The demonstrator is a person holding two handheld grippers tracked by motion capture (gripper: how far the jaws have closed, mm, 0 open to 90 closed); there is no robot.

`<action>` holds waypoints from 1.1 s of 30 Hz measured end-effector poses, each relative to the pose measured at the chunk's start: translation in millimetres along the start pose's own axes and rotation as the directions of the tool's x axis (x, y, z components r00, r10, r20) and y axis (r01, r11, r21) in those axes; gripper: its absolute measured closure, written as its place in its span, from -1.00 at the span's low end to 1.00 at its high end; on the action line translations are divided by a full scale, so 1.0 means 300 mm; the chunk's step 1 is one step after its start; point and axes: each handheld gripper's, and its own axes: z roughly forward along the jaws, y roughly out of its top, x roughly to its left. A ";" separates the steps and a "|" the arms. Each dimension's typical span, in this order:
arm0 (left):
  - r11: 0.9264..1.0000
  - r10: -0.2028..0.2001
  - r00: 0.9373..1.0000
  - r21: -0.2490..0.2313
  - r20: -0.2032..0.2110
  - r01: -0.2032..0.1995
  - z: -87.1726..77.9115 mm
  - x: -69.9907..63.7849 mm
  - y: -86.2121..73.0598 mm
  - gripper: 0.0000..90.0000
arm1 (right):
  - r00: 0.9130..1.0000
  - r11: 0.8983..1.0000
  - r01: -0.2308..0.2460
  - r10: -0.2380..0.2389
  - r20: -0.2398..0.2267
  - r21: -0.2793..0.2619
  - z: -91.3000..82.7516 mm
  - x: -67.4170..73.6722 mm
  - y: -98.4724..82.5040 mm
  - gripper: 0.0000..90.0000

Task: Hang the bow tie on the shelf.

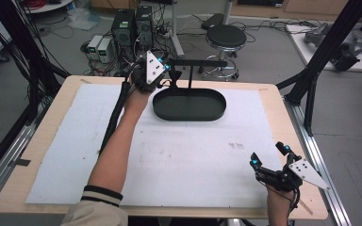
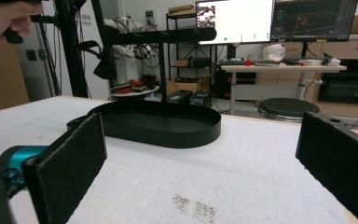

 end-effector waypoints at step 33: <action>0.992 0.032 0.997 0.122 -0.074 -0.023 0.159 0.058 -0.115 0.97 | 1.000 0.999 0.003 -0.004 0.003 0.040 0.008 0.002 -0.024 -0.98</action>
